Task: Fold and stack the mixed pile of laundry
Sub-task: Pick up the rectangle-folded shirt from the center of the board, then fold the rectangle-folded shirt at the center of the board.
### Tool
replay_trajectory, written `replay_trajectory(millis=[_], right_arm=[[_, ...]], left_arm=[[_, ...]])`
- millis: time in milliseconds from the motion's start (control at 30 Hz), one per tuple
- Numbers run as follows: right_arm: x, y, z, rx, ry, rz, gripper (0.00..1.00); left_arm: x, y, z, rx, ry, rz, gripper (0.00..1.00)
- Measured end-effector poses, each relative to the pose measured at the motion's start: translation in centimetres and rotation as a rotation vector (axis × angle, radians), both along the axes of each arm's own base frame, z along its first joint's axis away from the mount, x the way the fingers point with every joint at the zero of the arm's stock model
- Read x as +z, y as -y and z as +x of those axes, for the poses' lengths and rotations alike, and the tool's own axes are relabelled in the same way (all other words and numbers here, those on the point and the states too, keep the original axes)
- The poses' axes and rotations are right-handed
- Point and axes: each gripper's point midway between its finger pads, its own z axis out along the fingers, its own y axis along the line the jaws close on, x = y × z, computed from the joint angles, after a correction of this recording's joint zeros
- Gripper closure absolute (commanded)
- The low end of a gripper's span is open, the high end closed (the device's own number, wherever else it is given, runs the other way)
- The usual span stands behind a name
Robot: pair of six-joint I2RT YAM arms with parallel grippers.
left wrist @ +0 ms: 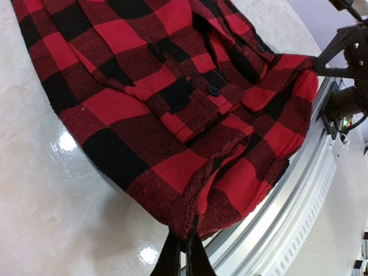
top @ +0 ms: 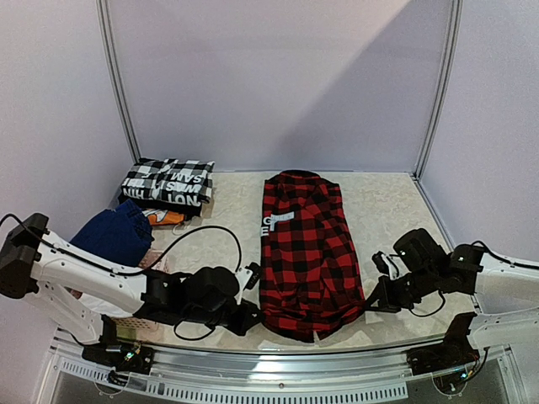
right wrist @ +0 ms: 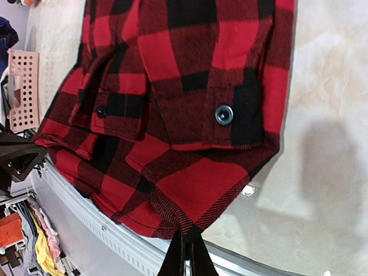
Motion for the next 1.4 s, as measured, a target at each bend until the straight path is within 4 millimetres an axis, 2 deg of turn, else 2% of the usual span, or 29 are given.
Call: replay_trajectory(millis=[200,433,667,800,1167,1400], right_arm=[[2.4,-0.7,1.6,-0.014,0.075,0.02,1.0],[3.8,-0.7,3.1,-0.046,0.147,0.01,1.0],[5.3,-0.7,5.4,-0.107,0.236,-0.002,1.0],[6.1,-0.9,6.9,-0.141,0.278,-0.024,1.0],[9.5,-3.3,13.5,-0.222,0.405,-0.075,1.0],[10.8,-2.8,18.4,-0.292,0.466,-0.114,1.0]], left_arm=[[1.3,0.1,0.9,0.01,0.052,0.032,1.0],[2.9,0.1,1.8,0.02,0.11,0.056,1.0],[5.4,0.3,3.8,0.059,0.171,0.05,1.0],[6.8,0.3,5.6,0.093,0.19,0.038,1.0],[10.7,-0.3,11.6,0.191,0.234,0.002,1.0],[10.8,-1.1,15.8,0.243,0.227,0.022,1.0]])
